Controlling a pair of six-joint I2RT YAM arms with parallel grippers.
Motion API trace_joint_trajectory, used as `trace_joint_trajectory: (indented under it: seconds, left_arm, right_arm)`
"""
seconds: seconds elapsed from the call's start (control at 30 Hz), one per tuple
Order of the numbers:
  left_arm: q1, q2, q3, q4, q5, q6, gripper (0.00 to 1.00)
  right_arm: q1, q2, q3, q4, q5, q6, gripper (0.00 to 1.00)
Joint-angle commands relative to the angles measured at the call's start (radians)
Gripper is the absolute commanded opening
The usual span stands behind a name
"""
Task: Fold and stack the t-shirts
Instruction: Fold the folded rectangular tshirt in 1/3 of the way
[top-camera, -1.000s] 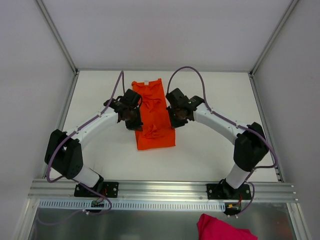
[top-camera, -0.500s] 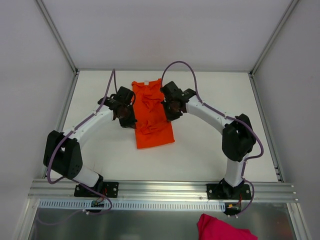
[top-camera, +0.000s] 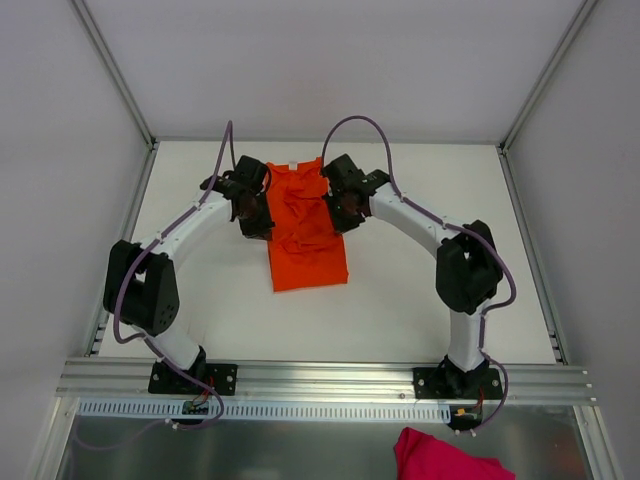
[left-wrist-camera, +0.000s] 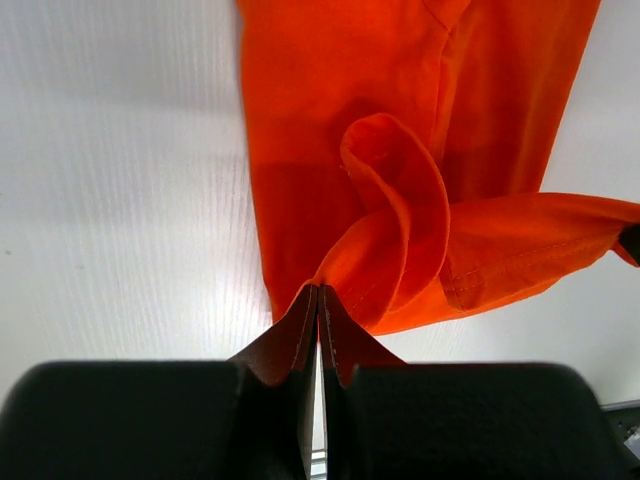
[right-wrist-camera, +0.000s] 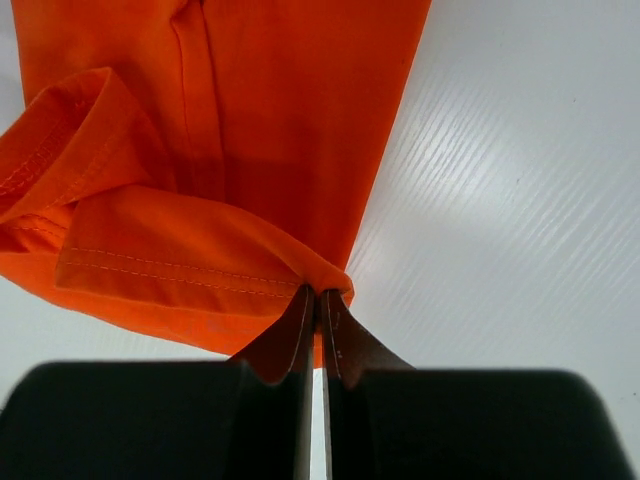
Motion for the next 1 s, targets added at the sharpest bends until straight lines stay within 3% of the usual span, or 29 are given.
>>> trace_joint_trajectory:
  seconds: [0.0,0.37,0.4,0.43,0.47,0.5,0.57,0.73,0.83,0.87,0.9,0.97]
  left_arm:
    - [0.017,0.02,0.053,-0.015,-0.032,0.038,0.0]
    - [0.036,0.085,0.093,-0.012,-0.032,0.052,0.0]
    - [0.037,0.107,0.113,-0.017,-0.067,0.052,0.08]
    - [0.037,0.118,0.122,-0.026,-0.083,0.047,0.3]
    - [0.039,0.128,0.139,-0.034,-0.1,0.042,0.73]
    - [0.04,0.148,0.147,-0.04,-0.138,0.039,0.89]
    - [0.043,0.156,0.159,-0.046,-0.17,0.036,0.99]
    - [0.046,0.129,0.169,-0.002,-0.158,0.042,0.99]
    - [0.046,0.109,0.14,0.032,-0.075,0.038,0.95]
    - [0.046,0.092,0.123,0.044,-0.061,0.03,0.92]
    - [0.046,0.084,0.103,0.058,-0.051,0.013,0.86]
    - [0.048,0.07,0.048,0.093,-0.011,-0.013,0.83]
  right_arm:
    - [-0.015,0.037,0.089,0.02,-0.007,-0.041,0.01]
    - [-0.054,0.184,0.336,-0.026,-0.056,-0.056,0.01]
    - [-0.054,0.19,0.355,-0.029,-0.054,-0.056,0.1]
    - [-0.054,0.201,0.363,-0.04,-0.059,-0.061,0.23]
    - [-0.054,0.203,0.362,-0.041,-0.06,-0.064,0.36]
    - [-0.052,0.203,0.359,-0.048,-0.051,-0.065,0.53]
    - [-0.051,0.197,0.343,-0.052,-0.042,-0.067,0.62]
    - [-0.051,0.126,0.242,-0.011,-0.031,-0.064,0.63]
    - [-0.049,0.092,0.193,-0.005,-0.056,-0.041,0.43]
    - [-0.049,0.082,0.178,0.014,-0.062,-0.03,0.24]
    - [-0.049,0.072,0.147,0.021,-0.068,-0.02,0.18]
    - [-0.049,0.06,0.13,0.031,-0.086,0.002,0.17]
